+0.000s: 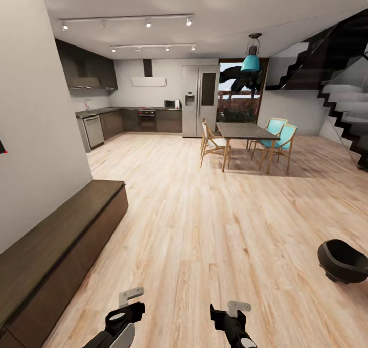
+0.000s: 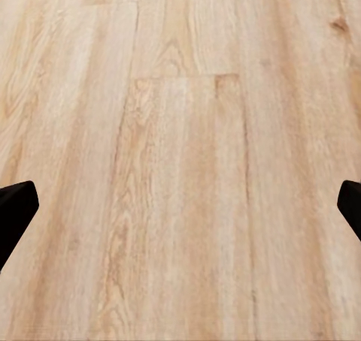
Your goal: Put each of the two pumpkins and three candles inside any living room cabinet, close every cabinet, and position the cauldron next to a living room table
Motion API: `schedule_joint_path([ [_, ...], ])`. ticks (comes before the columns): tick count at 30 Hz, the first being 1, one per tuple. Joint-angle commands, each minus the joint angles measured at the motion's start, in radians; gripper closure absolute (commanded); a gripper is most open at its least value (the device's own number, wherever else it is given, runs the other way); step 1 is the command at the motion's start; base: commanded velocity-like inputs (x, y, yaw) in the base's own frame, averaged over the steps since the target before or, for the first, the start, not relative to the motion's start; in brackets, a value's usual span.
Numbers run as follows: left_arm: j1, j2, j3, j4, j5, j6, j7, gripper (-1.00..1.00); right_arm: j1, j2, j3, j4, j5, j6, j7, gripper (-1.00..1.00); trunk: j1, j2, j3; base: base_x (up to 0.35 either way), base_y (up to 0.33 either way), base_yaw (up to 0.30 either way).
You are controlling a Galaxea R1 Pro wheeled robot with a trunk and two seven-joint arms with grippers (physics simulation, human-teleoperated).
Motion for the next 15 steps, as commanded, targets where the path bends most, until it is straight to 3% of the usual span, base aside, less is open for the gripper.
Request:
schedule_joint_path([
  [1, -0.001, 0.002, -0.005, -0.002, 0.004, 0.003, 0.008, -1.00, -0.001, 0.000, 0.009, 0.000, -0.003, -0.002, -0.007, -1.00, 0.001, -0.001, -0.001, 0.327, 0.000, -0.001],
  [15, -0.001, 0.002, -0.006, -0.002, 0.004, 0.003, 0.008, -1.00, -0.001, 0.002, 0.009, 0.000, -0.003, -0.002, -0.007, -1.00, 0.001, -0.001, -0.001, 0.331, 0.000, 0.000],
])
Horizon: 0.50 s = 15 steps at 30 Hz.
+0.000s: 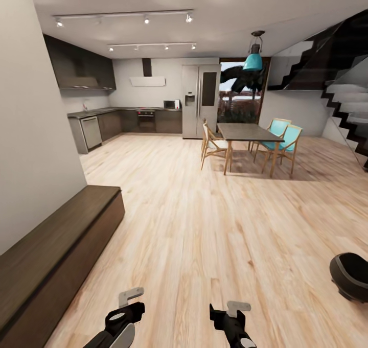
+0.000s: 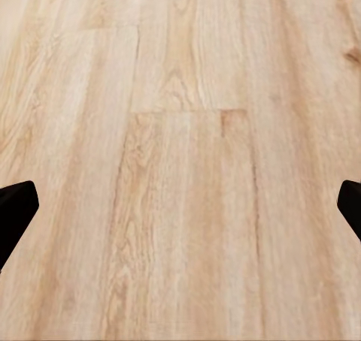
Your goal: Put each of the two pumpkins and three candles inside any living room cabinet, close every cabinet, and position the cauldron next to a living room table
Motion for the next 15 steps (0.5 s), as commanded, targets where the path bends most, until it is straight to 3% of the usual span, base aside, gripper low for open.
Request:
schedule_joint_path([
  [1, -0.001, 0.001, -0.005, -0.002, 0.004, 0.003, 0.008, -1.00, -0.001, 0.000, 0.009, 0.001, -0.004, -0.002, -0.007, -1.00, 0.001, -0.001, -0.001, 0.332, 0.000, 0.000],
  [15, -0.001, 0.002, -0.006, -0.002, 0.004, 0.003, 0.008, -1.00, -0.001, -0.002, 0.009, 0.001, -0.005, -0.002, -0.007, -1.00, 0.001, -0.001, -0.001, 0.332, 0.000, 0.000],
])
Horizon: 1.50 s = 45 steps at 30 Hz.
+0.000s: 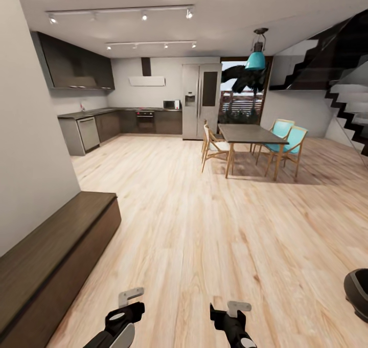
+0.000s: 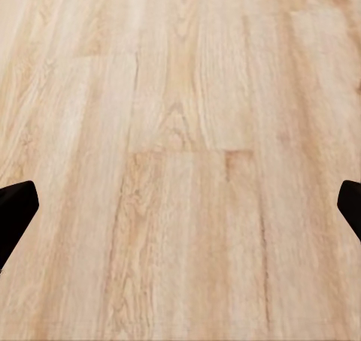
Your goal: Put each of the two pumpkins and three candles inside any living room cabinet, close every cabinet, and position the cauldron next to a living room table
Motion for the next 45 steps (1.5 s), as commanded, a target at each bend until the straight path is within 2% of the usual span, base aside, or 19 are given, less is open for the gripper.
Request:
schedule_joint_path([
  [1, -0.001, 0.001, -0.005, -0.002, 0.004, 0.003, 0.008, -1.00, -0.001, 0.000, 0.009, 0.000, -0.004, -0.003, -0.007, -1.00, 0.001, -0.001, -0.001, 0.332, 0.000, 0.000],
  [45, -0.001, -0.002, -0.005, 0.020, 0.001, -0.001, 0.008, -1.00, -0.001, -0.001, 0.009, 0.000, -0.004, -0.003, -0.007, -1.00, 0.001, -0.001, -0.001, 0.332, 0.000, 0.000],
])
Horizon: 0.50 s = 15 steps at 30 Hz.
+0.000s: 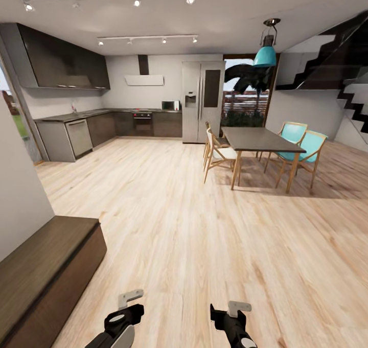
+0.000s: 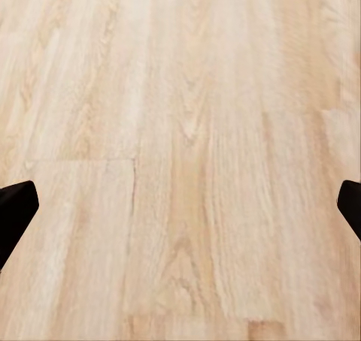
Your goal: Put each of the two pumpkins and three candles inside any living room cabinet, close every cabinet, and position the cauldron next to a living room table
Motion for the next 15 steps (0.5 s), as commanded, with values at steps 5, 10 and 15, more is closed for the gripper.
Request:
schedule_joint_path([
  [5, -0.001, 0.001, -0.005, -0.002, 0.003, 0.003, 0.008, -1.00, -0.001, 0.000, 0.009, 0.000, -0.004, -0.002, -0.007, -1.00, 0.001, -0.001, -0.001, 0.332, 0.000, 0.000],
  [10, -0.001, 0.001, -0.005, -0.002, 0.003, 0.003, 0.008, -1.00, -0.001, 0.000, 0.009, 0.001, -0.003, -0.002, -0.007, -1.00, 0.001, -0.001, -0.001, 0.331, 0.000, 0.000],
  [15, -0.001, 0.002, -0.005, -0.002, 0.003, 0.003, 0.008, -1.00, -0.001, 0.000, 0.009, 0.000, -0.004, -0.002, -0.007, -1.00, 0.001, -0.001, -0.001, 0.332, 0.000, 0.000],
])
